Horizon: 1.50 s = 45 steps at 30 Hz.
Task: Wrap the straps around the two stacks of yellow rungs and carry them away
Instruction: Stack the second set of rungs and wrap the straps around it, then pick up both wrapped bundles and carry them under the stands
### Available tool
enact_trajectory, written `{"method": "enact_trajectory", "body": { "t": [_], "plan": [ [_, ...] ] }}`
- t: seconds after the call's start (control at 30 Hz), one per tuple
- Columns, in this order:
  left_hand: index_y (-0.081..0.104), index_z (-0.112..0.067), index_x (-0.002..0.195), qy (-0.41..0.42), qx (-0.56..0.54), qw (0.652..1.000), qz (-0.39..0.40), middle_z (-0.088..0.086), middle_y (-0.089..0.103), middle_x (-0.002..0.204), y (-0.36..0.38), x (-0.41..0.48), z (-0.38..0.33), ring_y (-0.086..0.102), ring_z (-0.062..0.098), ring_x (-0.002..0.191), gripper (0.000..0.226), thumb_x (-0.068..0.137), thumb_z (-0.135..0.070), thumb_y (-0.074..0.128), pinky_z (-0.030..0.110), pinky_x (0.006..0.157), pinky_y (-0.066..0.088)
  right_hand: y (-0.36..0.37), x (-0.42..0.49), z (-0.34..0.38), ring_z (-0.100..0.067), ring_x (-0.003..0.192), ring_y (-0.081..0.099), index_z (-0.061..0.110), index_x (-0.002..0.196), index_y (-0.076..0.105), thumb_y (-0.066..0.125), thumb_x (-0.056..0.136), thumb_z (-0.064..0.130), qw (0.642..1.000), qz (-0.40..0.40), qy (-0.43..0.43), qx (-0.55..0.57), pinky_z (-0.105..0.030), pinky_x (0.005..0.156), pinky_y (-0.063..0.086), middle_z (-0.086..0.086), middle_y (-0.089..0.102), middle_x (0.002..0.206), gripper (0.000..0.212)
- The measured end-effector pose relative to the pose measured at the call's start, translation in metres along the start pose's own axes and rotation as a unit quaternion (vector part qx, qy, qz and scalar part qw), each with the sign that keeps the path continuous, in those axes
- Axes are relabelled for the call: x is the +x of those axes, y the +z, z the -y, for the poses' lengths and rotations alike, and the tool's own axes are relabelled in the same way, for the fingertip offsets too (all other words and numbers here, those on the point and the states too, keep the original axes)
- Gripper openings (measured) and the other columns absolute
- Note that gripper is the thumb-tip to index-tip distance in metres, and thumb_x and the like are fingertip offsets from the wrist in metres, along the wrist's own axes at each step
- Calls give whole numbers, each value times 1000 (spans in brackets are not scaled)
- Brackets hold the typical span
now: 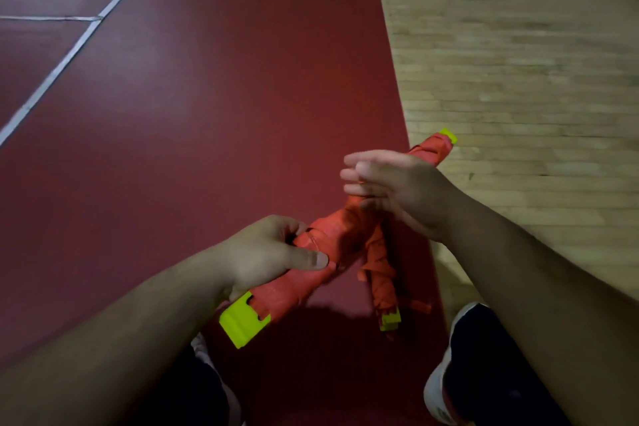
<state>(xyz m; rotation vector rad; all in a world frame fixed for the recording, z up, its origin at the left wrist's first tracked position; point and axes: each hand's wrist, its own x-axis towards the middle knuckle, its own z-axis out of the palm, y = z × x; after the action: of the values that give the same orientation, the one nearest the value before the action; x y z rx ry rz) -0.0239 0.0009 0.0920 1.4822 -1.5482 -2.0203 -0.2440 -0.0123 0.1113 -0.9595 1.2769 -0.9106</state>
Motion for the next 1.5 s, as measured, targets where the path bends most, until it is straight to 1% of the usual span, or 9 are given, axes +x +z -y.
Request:
{"method": "enact_trajectory", "body": {
  "t": [0.17,0.33,0.43,0.8,0.9,1.03,1.13,1.3,1.5],
  "plan": [
    [65,9,106,-19,-94,995,6,25,69,85,5,1,2,67,28,65,35,78,-6,79,35,60,59,-18,8,7,-18,60,59,14,80,63,56,84,29,967,-225,-113,41,-22,52,45,-3,64,67,18],
    [67,1,103,-36,-209,977,8,20,69,82,5,4,9,66,25,59,34,73,-10,80,32,58,58,-41,8,-11,-18,49,52,16,69,62,52,83,27,943,-327,-59,-19,-31,54,40,-2,58,58,20],
    [62,8,115,-46,-265,963,1,31,67,94,4,7,12,69,32,69,44,78,-12,75,40,65,59,-46,5,-32,-17,46,54,14,70,64,52,88,23,943,-325,-2,-75,-31,53,44,-3,60,58,24],
    [62,5,122,-85,-283,948,-121,24,67,101,-6,80,44,63,27,68,41,85,-11,68,31,59,56,-76,53,-139,-28,60,63,12,65,65,59,83,24,932,-248,166,-206,-39,63,50,-16,71,69,22],
    [63,2,119,-107,-276,947,-129,21,68,93,-8,100,58,64,25,63,32,89,-8,66,30,55,56,-78,66,-173,-36,77,70,15,64,64,55,70,38,922,-225,203,-240,-43,73,55,-14,74,76,25],
    [63,-3,104,-127,-267,947,-127,11,71,69,-5,138,81,66,20,51,13,92,-4,63,27,47,54,-81,88,-212,-32,99,68,14,86,74,61,87,27,901,-199,253,-291,-33,81,49,-14,75,96,18],
    [64,-4,109,-147,-261,944,-138,10,72,73,-2,163,103,66,20,55,18,91,-6,65,28,49,55,-81,105,-248,-32,109,65,8,108,70,64,89,33,884,-196,288,-310,-32,85,48,-16,71,112,33],
    [62,-3,121,-201,-264,937,-109,17,66,86,1,192,153,63,26,63,33,88,-4,68,35,53,55,-77,134,-312,-38,121,58,-2,130,46,76,75,58,846,-170,380,-333,-39,95,48,-23,58,132,87],
    [54,0,129,-264,-292,917,-67,14,69,77,7,207,175,68,25,56,59,73,-3,72,34,47,55,-76,143,-350,-37,115,61,5,125,57,80,71,55,797,-167,413,-409,-41,91,52,-19,60,127,77]
  ]
}}
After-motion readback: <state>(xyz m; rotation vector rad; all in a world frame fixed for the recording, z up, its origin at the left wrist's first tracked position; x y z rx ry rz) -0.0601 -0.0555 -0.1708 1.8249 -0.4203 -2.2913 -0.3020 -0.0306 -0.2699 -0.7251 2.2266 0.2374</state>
